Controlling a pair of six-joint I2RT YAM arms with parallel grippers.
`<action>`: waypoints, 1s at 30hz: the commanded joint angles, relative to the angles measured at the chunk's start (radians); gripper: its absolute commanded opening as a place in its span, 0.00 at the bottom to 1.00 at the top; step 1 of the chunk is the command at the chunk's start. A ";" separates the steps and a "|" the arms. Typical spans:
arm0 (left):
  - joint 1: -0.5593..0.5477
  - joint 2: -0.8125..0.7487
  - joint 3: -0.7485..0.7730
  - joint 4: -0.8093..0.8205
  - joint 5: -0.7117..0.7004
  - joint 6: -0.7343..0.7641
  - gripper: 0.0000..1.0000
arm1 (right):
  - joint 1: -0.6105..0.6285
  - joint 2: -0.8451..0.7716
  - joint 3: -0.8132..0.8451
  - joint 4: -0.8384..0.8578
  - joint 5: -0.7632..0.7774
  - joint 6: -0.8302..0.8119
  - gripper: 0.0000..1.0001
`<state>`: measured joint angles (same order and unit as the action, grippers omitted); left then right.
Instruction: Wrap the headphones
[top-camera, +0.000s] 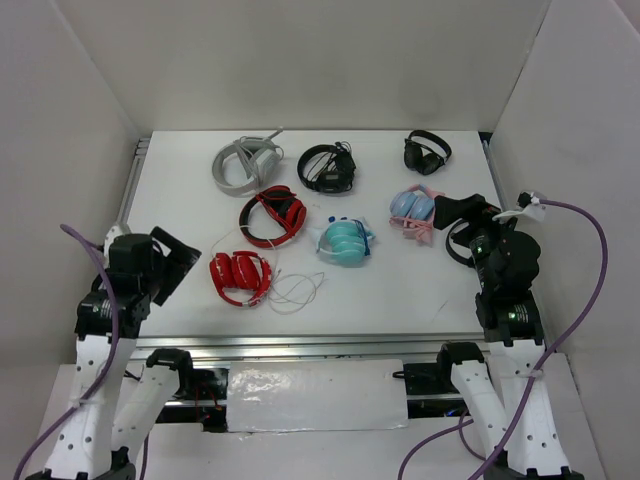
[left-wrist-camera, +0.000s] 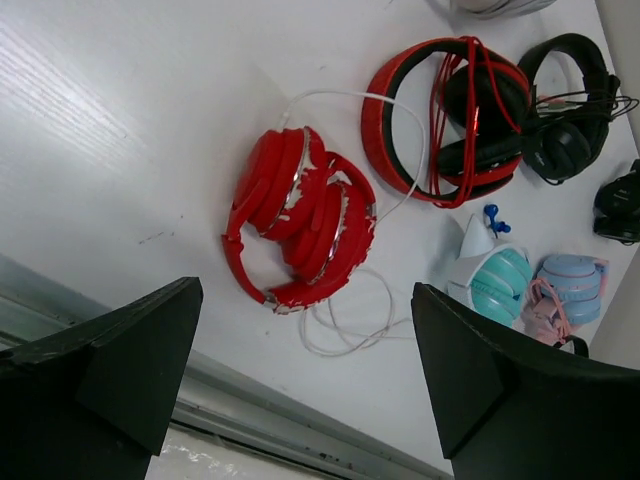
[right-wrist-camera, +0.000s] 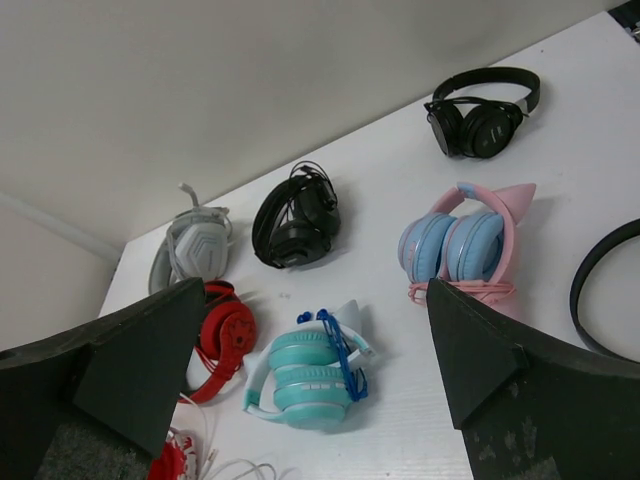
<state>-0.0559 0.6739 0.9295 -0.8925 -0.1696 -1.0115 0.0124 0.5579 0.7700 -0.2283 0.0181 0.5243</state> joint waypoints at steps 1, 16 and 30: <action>-0.001 -0.050 -0.064 -0.077 0.053 -0.047 0.99 | -0.005 -0.006 0.015 0.021 -0.009 0.000 1.00; -0.093 -0.117 -0.463 0.096 0.176 -0.203 0.96 | -0.005 0.043 -0.023 0.021 0.059 0.089 1.00; -0.225 0.242 -0.483 0.440 0.033 -0.269 0.75 | -0.005 0.007 -0.093 0.033 -0.013 0.066 1.00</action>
<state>-0.2646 0.8837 0.4171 -0.5594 -0.0845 -1.2572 0.0124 0.5724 0.6949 -0.2317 0.0647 0.6216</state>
